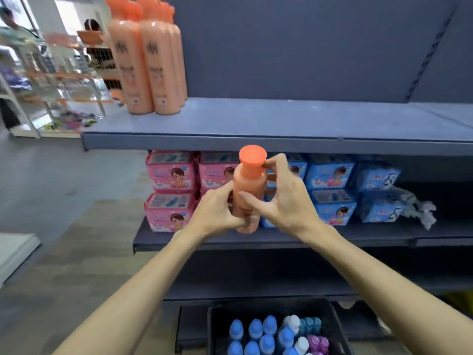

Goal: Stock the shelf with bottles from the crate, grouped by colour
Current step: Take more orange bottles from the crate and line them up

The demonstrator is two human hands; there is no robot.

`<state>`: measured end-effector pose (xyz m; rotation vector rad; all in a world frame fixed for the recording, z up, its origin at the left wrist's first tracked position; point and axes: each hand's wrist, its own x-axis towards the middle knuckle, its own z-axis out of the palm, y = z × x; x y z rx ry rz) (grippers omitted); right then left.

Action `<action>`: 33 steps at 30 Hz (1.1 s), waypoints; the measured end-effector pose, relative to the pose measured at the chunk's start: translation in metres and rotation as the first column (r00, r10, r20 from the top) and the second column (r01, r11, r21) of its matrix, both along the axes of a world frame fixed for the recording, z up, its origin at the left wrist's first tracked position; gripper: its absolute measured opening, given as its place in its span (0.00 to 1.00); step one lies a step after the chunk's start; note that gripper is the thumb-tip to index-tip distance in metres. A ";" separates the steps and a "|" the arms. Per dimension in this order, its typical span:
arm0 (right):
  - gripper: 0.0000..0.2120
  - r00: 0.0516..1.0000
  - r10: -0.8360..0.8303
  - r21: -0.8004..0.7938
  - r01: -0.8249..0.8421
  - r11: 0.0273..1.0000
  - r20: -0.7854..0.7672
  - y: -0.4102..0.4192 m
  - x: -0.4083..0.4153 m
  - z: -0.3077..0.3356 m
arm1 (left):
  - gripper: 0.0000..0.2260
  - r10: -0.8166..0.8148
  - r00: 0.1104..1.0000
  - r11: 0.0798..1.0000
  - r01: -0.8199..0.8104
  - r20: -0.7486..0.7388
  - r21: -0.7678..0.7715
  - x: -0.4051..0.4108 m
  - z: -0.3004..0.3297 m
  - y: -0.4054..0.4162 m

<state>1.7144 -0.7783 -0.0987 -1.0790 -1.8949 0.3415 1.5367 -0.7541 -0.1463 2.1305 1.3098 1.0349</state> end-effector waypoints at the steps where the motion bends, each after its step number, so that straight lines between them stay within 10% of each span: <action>1: 0.28 1.000 0.006 0.021 -0.006 1.000 -0.018 0.001 -0.004 0.015 | 0.21 0.002 1.000 0.999 -0.002 0.005 0.038 -0.005 0.013 0.001; 15: 0.25 0.984 0.157 0.250 -0.130 0.959 -0.089 0.013 -0.100 0.194 | 0.21 0.118 0.981 0.916 -0.167 0.152 0.365 -0.099 0.170 -0.012; 33: 0.23 0.994 0.095 0.163 -0.087 0.983 -0.044 0.090 -0.220 0.192 | 0.37 0.306 0.947 0.903 -0.320 0.093 0.287 -0.194 0.172 0.035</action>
